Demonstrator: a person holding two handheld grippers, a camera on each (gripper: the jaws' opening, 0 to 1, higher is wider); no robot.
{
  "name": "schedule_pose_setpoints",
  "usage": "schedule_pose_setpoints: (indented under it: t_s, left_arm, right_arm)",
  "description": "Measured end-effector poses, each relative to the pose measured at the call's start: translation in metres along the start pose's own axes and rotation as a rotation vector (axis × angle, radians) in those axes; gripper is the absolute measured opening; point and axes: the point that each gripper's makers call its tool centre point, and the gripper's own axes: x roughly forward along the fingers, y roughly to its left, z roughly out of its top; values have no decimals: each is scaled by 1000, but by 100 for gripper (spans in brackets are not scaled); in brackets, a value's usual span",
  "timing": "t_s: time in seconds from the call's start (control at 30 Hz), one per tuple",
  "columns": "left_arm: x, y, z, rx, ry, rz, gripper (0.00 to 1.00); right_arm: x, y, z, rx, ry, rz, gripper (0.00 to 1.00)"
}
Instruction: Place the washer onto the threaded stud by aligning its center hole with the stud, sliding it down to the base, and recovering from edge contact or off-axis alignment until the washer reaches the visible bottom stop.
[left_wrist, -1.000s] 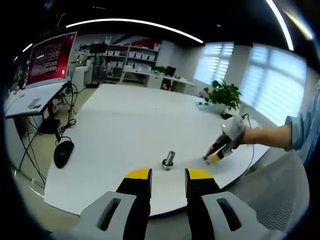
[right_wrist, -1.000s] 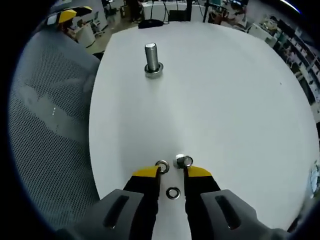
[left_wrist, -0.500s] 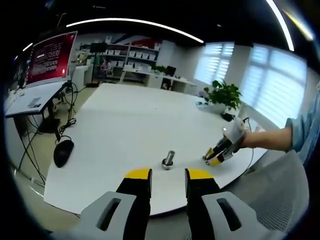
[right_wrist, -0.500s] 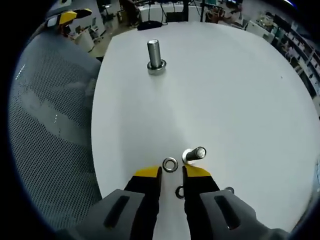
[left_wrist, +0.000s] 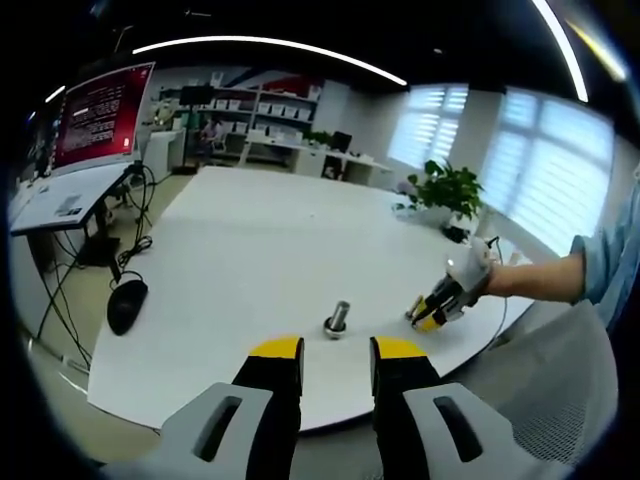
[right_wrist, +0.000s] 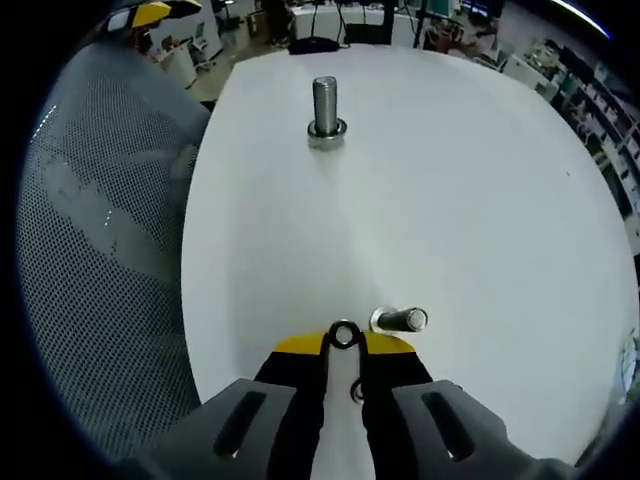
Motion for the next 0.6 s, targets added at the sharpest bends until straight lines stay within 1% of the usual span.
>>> schedule_pose_setpoints:
  t_s: [0.13,0.23,0.47,0.6]
  left_arm:
    - [0,0,0,-1,-1,2,24]
    - [0,0,0,-2,-1,2,24]
    - [0,1,1,-1,-4,2,24]
    - [0,1,1,-2,-5,2,24]
  right_arm:
    - [-1,-1,-1,3,5,-5,14]
    - [-6,-1,1,7,-4,-1,14]
    - [-24,-4,8,46,-34,12,14]
    - [-35,-7,11,49,-40,7,14]
